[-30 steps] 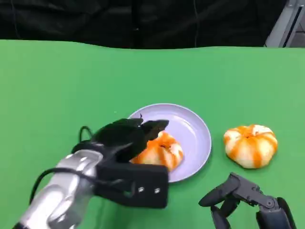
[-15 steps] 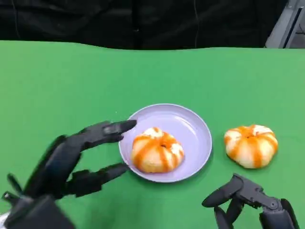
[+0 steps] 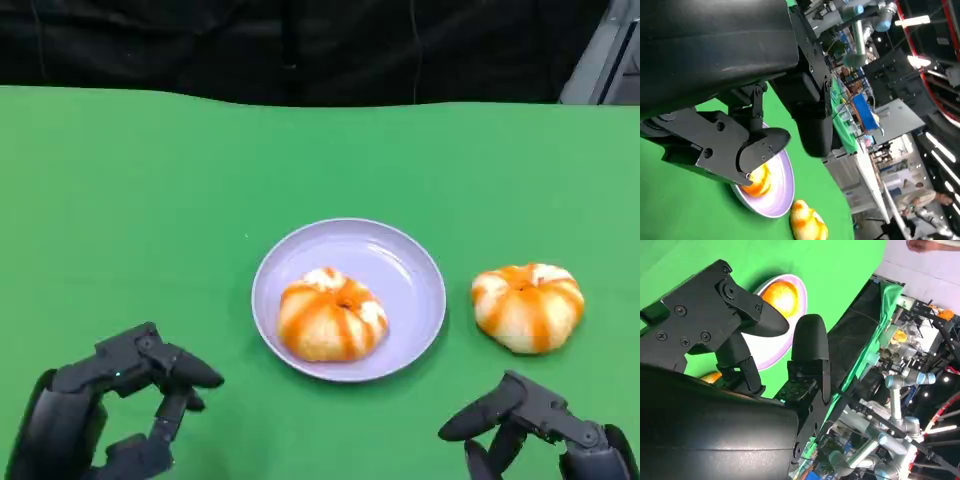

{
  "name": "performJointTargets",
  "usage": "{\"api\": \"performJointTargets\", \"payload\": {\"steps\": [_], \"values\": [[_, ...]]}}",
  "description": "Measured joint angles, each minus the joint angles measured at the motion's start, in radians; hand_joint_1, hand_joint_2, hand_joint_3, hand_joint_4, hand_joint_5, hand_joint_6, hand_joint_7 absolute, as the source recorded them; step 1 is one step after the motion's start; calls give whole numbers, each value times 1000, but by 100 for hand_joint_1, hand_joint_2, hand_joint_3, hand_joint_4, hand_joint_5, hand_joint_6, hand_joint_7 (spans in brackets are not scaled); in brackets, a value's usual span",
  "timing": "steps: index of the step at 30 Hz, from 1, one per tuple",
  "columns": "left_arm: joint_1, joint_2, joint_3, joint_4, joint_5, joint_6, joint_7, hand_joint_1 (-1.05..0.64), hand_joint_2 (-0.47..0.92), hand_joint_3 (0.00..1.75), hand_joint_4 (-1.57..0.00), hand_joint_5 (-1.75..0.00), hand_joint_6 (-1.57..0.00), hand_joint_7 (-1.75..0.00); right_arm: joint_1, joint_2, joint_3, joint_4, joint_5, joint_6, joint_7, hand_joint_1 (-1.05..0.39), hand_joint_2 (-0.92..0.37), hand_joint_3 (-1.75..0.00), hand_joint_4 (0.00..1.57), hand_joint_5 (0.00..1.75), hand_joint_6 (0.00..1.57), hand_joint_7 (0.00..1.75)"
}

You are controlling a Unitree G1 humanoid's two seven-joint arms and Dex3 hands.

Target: Grasp the bread from the table and place it into the plate.

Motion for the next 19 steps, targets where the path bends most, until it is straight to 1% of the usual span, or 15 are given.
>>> {"api": "performJointTargets", "payload": {"steps": [4, 9, 13, 16, 19], "values": [[2, -20, 2, 0, 18, 1, 9, 11, 47, 131, -84, -175, -79, -158, 12, -5, -5, -4, 5, 2, 5, -10, -43, -113, 78, 159, 74, 118], [16, -23, 2, -15, 37, 20, 8, 13, 40, 139, -84, -175, -78, -161, 29, -7, -12, -27, 25, 14, 22, -11, -45, -112, 80, 161, 74, 119], [21, -24, -1, -28, 44, 34, 8, 11, 37, 139, -84, -175, -77, -160, 29, -8, -18, -38, 36, 15, 34, -12, -45, -111, 79, 161, 74, 119], [18, -22, -3, -25, 41, 36, 5, 11, 33, 143, -84, -175, -79, -157, 18, -9, -18, -30, 40, 12, 39, -12, -45, -112, 79, 160, 73, 119], [7, -18, -3, -25, 33, 40, -4, 11, 33, 145, -83, -175, -79, -156, 3, -9, -21, -26, 42, 10, 39, -11, -44, -113, 77, 158, 72, 119]]}}
